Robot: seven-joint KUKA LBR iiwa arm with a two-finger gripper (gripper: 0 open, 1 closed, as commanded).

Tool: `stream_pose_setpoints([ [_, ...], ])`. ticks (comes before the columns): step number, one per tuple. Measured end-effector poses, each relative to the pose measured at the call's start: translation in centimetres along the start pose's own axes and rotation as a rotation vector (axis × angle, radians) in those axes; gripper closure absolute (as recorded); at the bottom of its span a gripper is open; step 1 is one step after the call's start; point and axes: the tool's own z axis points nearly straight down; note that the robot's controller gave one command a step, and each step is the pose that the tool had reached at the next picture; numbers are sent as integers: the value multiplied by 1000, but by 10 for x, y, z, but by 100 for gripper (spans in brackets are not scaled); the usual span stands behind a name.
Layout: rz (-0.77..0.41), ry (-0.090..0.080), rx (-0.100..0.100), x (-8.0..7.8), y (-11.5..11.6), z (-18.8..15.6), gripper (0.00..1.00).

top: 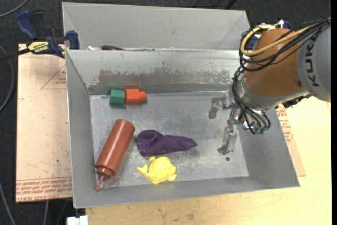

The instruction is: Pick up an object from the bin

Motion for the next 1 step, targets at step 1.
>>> stream_pose_setpoints([
  [1, -2, -8, 1, -2, 0, -5, 0],
])
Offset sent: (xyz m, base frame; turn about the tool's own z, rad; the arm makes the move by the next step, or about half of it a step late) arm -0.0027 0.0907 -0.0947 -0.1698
